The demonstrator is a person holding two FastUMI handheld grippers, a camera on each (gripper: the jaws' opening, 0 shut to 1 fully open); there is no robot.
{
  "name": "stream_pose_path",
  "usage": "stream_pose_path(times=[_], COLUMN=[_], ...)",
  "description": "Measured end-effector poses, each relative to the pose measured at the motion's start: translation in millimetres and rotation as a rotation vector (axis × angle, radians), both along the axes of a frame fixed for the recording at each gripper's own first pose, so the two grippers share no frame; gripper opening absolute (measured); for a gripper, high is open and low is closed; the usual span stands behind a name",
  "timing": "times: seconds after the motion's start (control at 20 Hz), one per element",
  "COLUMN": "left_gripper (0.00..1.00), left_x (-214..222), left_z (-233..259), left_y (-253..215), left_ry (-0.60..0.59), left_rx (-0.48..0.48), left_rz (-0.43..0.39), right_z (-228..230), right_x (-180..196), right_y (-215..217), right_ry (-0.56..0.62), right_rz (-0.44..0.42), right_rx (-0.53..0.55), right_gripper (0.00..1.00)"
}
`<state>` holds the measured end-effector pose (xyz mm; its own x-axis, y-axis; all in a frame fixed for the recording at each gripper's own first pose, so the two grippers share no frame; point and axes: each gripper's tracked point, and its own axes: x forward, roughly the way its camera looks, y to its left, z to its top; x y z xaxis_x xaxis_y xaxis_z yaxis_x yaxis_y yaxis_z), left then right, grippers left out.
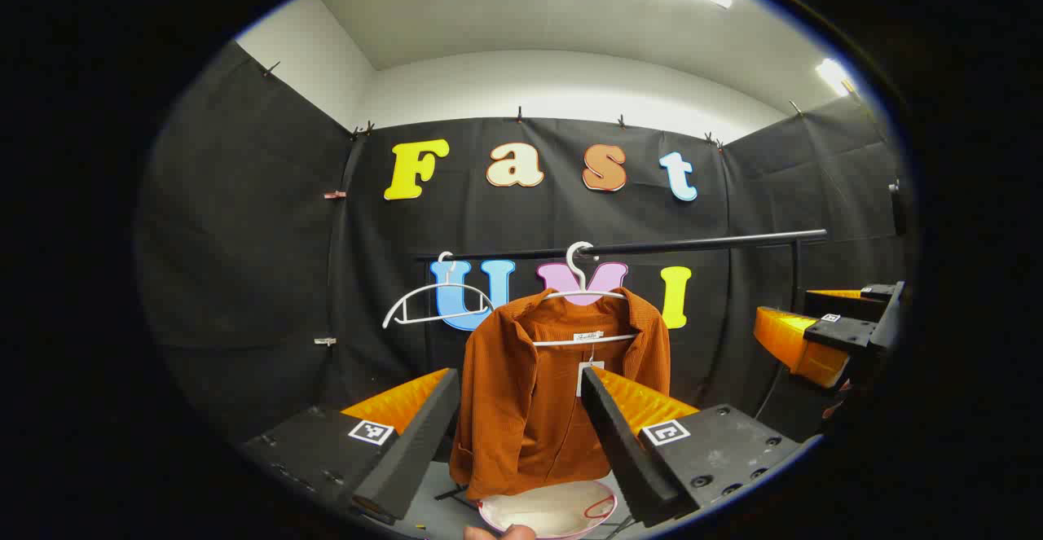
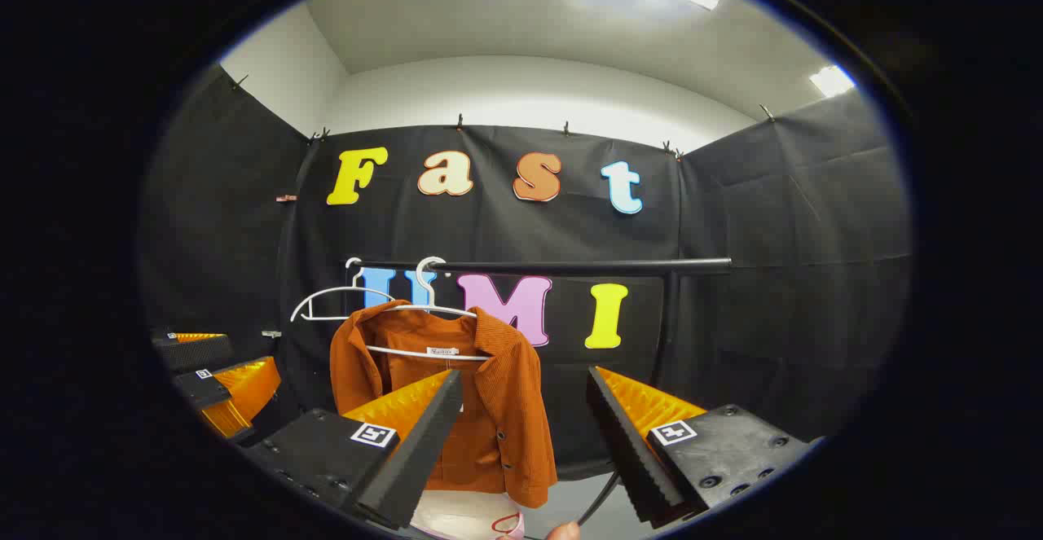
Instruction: Grasp the clothes on the hanger with both hands and then place them into the laundry hamper below.
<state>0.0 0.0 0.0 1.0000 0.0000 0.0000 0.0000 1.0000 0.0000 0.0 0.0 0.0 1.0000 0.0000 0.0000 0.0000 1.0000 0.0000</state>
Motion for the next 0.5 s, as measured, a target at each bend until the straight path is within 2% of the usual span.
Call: stream_pose_path(times=[0.05, 0.1, 0.2, 0.45, 0.5], left_gripper=[0.95, 0.92, 0.95, 0.95, 0.92], left_x=[0.7, 1.3, 0.9, 2.5, 2.5], left_z=[-0.3, -1.1, -0.4, 1.6, 0.1], left_y=[-0.4, 0.0, 0.5, 2.0, 2.6], left_ry=[0.001, 0.002, 0.0, -0.004, -0.004], left_rx=[0.0, 0.0, 0.002, 0.005, 0.004], left_rz=[-0.001, -0.001, 0.0, -0.005, -0.006], right_z=[-0.1, -0.3, -0.8, 3.1, 3.9], right_x=[0.3, -0.2, 0.3, -2.0, -2.7], right_y=[-0.4, -0.9, -0.2, 1.9, 2.5], right_ry=[-0.001, -0.002, -0.002, -0.008, -0.009], right_rz=[-0.001, -0.002, -0.001, -0.01, -0.012], right_rx=[-0.003, -0.006, -0.008, -0.021, -0.022], right_gripper=[0.97, 0.97, 0.97, 0.97, 0.97])
